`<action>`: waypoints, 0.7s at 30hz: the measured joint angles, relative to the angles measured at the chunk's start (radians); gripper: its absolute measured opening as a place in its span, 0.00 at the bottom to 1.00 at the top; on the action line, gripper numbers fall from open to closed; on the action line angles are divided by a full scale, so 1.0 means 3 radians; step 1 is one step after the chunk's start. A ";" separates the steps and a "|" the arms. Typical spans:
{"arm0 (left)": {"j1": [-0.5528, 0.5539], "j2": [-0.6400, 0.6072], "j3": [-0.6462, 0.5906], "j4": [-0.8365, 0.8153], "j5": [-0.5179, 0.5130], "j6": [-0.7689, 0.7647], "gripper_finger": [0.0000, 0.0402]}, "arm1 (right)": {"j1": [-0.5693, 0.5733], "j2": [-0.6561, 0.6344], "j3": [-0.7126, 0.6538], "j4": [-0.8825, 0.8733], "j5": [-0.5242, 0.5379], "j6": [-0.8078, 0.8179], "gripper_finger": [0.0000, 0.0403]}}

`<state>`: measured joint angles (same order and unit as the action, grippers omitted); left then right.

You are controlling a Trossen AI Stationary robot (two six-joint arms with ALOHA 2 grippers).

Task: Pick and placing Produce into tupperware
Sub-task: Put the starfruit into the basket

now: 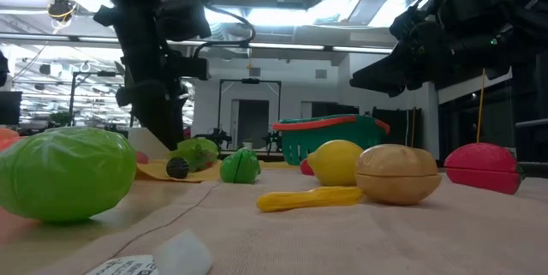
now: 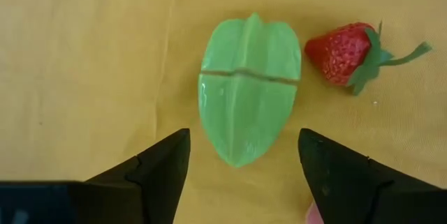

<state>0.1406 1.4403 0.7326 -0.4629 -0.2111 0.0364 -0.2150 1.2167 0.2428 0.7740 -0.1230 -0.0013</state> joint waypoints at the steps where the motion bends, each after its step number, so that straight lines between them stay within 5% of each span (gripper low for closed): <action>1: 0.0000 -0.0001 0.0000 0.0005 0.0001 -0.0004 0.64 | 0.0000 0.0000 0.0000 0.0000 0.0000 0.0000 0.39; 21: 0.0000 -0.0004 0.0000 0.0324 -0.0037 -0.0055 0.65 | 0.0000 0.0000 0.0000 0.0001 0.0000 -0.0008 0.39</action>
<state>0.1406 1.4391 0.7326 -0.3658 -0.2222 0.0199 -0.2150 1.2166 0.2428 0.7742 -0.1230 -0.0038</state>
